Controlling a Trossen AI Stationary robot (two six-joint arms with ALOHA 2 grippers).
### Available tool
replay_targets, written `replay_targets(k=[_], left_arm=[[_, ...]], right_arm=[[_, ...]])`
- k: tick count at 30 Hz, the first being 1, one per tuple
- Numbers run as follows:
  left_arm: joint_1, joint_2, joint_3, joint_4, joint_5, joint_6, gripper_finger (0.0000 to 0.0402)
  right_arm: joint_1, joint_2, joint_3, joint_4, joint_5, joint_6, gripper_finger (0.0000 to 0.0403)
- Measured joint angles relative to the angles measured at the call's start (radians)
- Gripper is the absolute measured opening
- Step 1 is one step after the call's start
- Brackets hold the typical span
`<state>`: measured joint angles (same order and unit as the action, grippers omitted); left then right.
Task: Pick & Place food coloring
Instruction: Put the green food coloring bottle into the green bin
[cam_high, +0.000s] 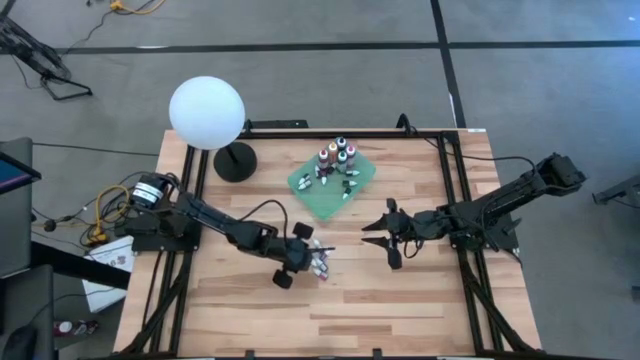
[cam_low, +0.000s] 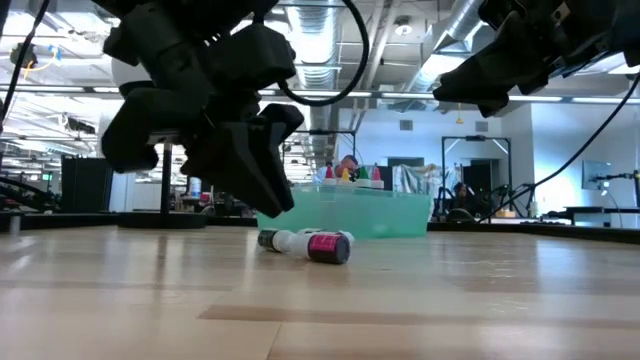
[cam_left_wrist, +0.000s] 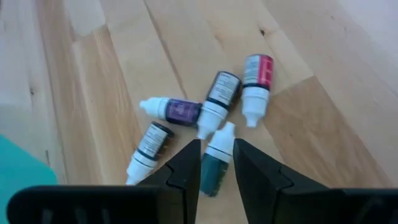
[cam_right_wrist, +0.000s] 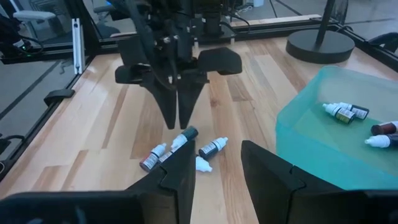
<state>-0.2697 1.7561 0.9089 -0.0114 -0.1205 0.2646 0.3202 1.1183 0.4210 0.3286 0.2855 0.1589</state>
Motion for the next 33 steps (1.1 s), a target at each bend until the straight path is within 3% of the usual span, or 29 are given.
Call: replay_targets(k=[14, 33], left_arm=[[0.013, 0.015, 0.001, 0.026, 0.009, 0.049, 0.0138], [0.031, 0.064, 0.003, 0.032, 0.02, 0.046, 0.0137]], right_arm=[[0.0, 0.0, 0.0, 0.001, 0.0, 0.019, 0.012], [0.0, 0.0, 0.0, -0.012, 0.0, 0.018, 0.012]])
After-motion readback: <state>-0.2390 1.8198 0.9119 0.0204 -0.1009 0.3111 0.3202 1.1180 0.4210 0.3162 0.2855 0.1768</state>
